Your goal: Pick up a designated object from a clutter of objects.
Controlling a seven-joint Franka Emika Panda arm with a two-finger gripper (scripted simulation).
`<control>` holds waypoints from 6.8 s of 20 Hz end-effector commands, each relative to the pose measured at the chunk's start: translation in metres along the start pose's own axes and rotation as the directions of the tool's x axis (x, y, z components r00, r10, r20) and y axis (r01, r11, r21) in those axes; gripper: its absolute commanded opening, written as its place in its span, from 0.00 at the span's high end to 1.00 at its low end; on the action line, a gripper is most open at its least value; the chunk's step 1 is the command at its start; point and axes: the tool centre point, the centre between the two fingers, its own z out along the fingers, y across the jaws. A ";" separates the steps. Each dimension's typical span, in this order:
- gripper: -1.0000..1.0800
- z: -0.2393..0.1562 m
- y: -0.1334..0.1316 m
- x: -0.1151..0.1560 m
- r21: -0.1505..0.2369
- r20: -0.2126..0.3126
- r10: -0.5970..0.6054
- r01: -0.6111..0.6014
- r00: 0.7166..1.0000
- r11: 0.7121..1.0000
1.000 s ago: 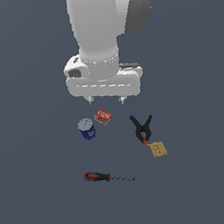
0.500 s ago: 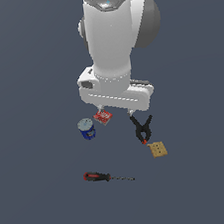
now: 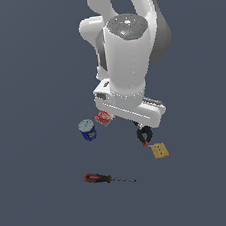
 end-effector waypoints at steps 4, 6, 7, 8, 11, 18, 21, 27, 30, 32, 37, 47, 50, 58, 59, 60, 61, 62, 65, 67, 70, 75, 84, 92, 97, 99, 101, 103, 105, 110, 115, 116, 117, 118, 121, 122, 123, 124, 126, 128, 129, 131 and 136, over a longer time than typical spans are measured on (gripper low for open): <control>0.04 0.020 -0.019 -0.001 0.000 0.001 0.115 -0.115 0.993 0.993; 0.04 0.028 -0.026 -0.002 0.001 0.002 0.156 -0.156 0.988 0.988; 0.04 0.032 -0.030 -0.003 0.000 0.002 0.177 -0.177 0.984 0.984; 0.04 0.035 -0.033 -0.003 0.000 0.002 0.197 -0.197 0.980 0.980; 0.04 0.047 -0.043 -0.005 0.000 0.003 0.257 -0.257 0.966 0.966; 0.04 0.075 -0.066 -0.012 -0.001 0.005 0.394 -0.394 0.919 0.919; 0.04 0.087 -0.076 -0.015 -0.001 0.005 0.451 -0.451 0.893 0.893; 0.04 0.112 -0.094 -0.023 -0.003 0.006 0.558 -0.558 0.830 0.830; 0.04 0.125 -0.103 -0.027 -0.004 0.006 0.609 -0.609 0.794 0.794; 0.04 0.133 -0.109 -0.030 -0.004 0.007 0.641 -0.641 0.768 0.768; 0.04 0.152 -0.122 -0.038 -0.006 0.006 0.709 -0.709 0.705 0.705; 0.04 0.175 -0.135 -0.048 -0.007 0.006 0.779 -0.779 0.627 0.627; 0.04 0.177 -0.136 -0.049 -0.007 0.006 0.786 -0.786 0.618 0.618; 0.04 0.186 -0.136 -0.049 -0.008 0.006 0.785 -0.785 0.619 0.619; 0.04 0.190 -0.136 -0.049 -0.008 0.006 0.785 -0.785 0.619 0.619; 0.04 0.194 -0.136 -0.049 -0.008 0.006 0.786 -0.786 0.619 0.619; 0.04 0.200 -0.136 -0.050 -0.008 0.006 0.786 -0.786 0.619 0.619; 0.04 0.205 -0.136 -0.050 -0.008 0.006 0.786 -0.786 0.618 0.618; 0.04 0.219 -0.136 -0.050 -0.008 0.006 0.787 -0.787 0.617 0.617; 0.04 0.225 -0.136 -0.050 -0.007 0.006 0.787 -0.787 0.617 0.617; 0.04 0.227 -0.136 -0.050 -0.007 0.006 0.787 -0.787 0.617 0.617; 1.00 0.227 -0.136 -0.049 -0.007 0.006 0.787 -0.787 0.617 0.617; 1.00 0.227 -0.136 -0.049 -0.007 0.006 0.787 -0.787 0.617 0.617; 1.00 0.210 -0.118 -0.046 -0.007 0.006 0.787 -0.787 0.617 0.617; 1.00 0.187 -0.094 -0.041 -0.007 0.006 0.787 -0.787 0.617 0.617; 1.00 0.175 -0.081 -0.038 -0.007 0.006 0.787 -0.787 0.617 0.617; 1.00 0.161 -0.066 -0.035 -0.007 0.006 0.787 -0.787 0.616 0.616; 1.00 0.146 -0.050 -0.032 -0.007 0.006 0.787 -0.787 0.616 0.616; 1.00 0.130 -0.033 -0.029 -0.007 0.007 0.788 -0.787 0.616 0.616; 1.00 0.088 0.011 -0.020 -0.007 0.007 0.788 -0.788 0.616 0.616; 1.00 0.044 0.057 -0.010 -0.007 0.009 0.788 -0.788 0.616 0.616; 1.00 0.035 0.066 -0.008 -0.007 0.009 0.788 -0.788 0.616 0.616; 1.00 0.026 0.075 -0.005 -0.007 0.009 0.788 -0.788 0.616 0.616; 1.00 0.017 0.084 -0.003 -0.007 0.009 0.788 -0.788 0.616 0.616; 1.00 -0.009 0.111 0.003 -0.007 0.010 0.788 -0.788 0.616 0.616; 1.00 -0.018 0.120 0.005 -0.007 0.010 0.788 -0.788 0.616 0.616; 1.00 -0.027 0.129 0.007 -0.007 0.010 0.788 -0.788 0.616 0.616; 1.00 -0.035 0.137 0.009 -0.007 0.010 0.788 -0.788 0.616 0.616; 1.00 -0.050 0.153 0.014 -0.007 0.010 0.788 -0.788 0.616 0.616; 1.00 -0.065 0.167 0.018 -0.007 0.009 0.788 -0.788 0.616 0.616; 1.00 -0.071 0.174 0.019 -0.007 0.009 0.788 -0.788 0.616 0.616; 1.00 -0.083 0.186 0.023 -0.007 0.009 0.788 -0.788 0.616 0.616; 1.00 -0.104 0.206 0.030 -0.007 0.007 0.788 -0.788 0.616 0.616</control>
